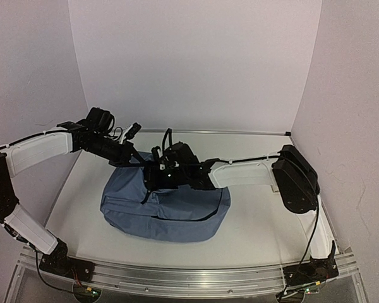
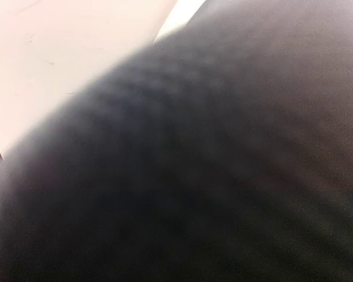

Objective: Pack the student bag
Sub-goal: Place the stationery in the student bag.

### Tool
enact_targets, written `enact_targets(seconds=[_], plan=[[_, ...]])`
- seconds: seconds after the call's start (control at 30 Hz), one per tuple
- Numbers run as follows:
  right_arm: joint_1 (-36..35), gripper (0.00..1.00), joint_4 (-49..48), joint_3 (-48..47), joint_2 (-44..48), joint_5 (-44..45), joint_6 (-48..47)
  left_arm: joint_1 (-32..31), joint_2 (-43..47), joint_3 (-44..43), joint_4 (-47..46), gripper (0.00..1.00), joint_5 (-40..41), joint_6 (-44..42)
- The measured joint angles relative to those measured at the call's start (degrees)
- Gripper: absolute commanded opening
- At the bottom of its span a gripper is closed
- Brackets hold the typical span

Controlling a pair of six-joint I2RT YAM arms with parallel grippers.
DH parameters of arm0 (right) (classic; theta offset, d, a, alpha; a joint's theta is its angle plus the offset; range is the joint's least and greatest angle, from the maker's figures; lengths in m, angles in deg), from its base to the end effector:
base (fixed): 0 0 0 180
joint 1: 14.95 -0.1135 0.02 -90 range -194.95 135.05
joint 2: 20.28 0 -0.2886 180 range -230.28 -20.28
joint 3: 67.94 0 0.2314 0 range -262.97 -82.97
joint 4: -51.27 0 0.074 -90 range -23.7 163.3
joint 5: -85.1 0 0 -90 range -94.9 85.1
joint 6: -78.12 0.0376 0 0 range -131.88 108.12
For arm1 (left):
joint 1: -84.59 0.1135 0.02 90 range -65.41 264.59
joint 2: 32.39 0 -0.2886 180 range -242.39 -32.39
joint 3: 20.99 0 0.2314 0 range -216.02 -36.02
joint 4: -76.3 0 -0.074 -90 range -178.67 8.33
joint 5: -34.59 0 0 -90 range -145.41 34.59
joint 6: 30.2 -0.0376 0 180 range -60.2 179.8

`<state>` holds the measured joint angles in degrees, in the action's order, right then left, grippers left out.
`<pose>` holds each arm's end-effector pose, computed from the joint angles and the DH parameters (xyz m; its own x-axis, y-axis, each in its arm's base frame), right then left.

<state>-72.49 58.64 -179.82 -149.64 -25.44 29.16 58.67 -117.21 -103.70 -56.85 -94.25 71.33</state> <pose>0.2695 0.4482 0.2212 -0.8011 -0.1138 -0.5876 -0.5767 0.4093 0.7070 0.2532 -0.1493 0.3145 -0.8068 0.2190 -0.5488 0.5609 0.5759 -0.5947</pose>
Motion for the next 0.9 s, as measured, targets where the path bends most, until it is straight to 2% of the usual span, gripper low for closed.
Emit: enact_targets(seconds=[0.23, 0.43, 0.6, 0.67, 0.77, 0.9], plan=[[-1.0, 0.75, -1.4, 14.4, 15.1, 8.5, -2.5, -0.5, 0.3, 0.7, -1.0, 0.0, 1.2, 0.1], [-1.2, 0.82, -1.0, 20.5, 28.7, 12.1, -3.8, -0.5, 0.5, 0.7, -1.3, 0.0, 3.7, 0.3], [-1.2, 0.94, 6.3, 21.9, 36.3, 20.5, -5.6, -0.6, 0.5, 0.7, -1.2, 0.0, 6.0, 0.4], [-0.7, 0.94, 11.4, 21.8, 38.4, 25.5, -6.4, -0.7, 0.5, 0.7, -1.2, 0.0, 7.2, 0.5], [2.9, 0.92, 19.4, 21.8, 40.1, 30.5, -6.8, -0.8, 0.5, 0.7, -1.2, 0.0, 8.9, 0.7], [14.1, 0.92, 26.0, 24.3, 40.3, 32.4, -7.3, -0.8, 0.5, 0.7, -1.2, 0.0, 10.3, 0.9]])
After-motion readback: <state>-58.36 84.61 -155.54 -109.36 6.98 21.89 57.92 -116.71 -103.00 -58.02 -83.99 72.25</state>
